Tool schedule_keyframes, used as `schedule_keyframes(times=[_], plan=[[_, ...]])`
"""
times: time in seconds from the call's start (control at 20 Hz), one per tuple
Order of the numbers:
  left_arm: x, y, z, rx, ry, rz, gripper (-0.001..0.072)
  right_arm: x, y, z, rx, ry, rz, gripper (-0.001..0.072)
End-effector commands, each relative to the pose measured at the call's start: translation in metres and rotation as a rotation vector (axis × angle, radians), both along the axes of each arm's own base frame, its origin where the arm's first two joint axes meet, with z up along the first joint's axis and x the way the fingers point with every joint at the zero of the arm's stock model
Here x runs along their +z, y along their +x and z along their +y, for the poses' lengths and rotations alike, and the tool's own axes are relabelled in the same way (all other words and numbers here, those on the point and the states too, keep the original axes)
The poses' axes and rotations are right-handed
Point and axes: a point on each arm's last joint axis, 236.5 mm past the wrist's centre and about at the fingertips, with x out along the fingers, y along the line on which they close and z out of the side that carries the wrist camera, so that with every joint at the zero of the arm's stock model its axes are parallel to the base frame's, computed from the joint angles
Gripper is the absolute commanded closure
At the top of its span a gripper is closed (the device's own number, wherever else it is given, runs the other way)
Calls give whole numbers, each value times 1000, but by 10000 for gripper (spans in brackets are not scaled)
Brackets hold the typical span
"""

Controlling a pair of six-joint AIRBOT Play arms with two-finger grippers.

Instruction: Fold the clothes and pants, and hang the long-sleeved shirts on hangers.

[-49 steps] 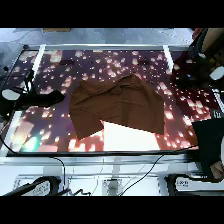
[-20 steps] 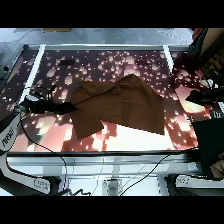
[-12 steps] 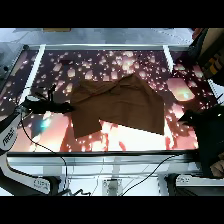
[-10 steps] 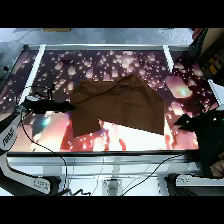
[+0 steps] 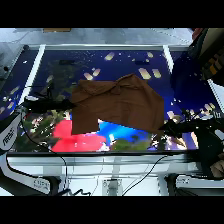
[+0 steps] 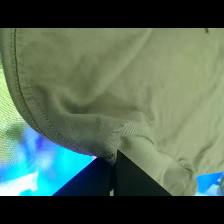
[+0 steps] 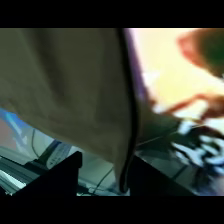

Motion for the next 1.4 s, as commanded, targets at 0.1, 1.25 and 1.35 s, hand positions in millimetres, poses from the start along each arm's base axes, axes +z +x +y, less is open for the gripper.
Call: schedule_keyframes(times=[0.1, 1.25, 1.35], plan=[[5, -3, -6, -14, -33, 8, 700, -8, 19, 4, 4, -41, -106, 474], [582, -242, 56, 630, 277, -1566, 700, 587, -22, 45, -9, -652, -1703, 700], [620, -301, 71, 800, 286, -1732, 700, 617, -49, 47, -39, -758, -1789, 700]])
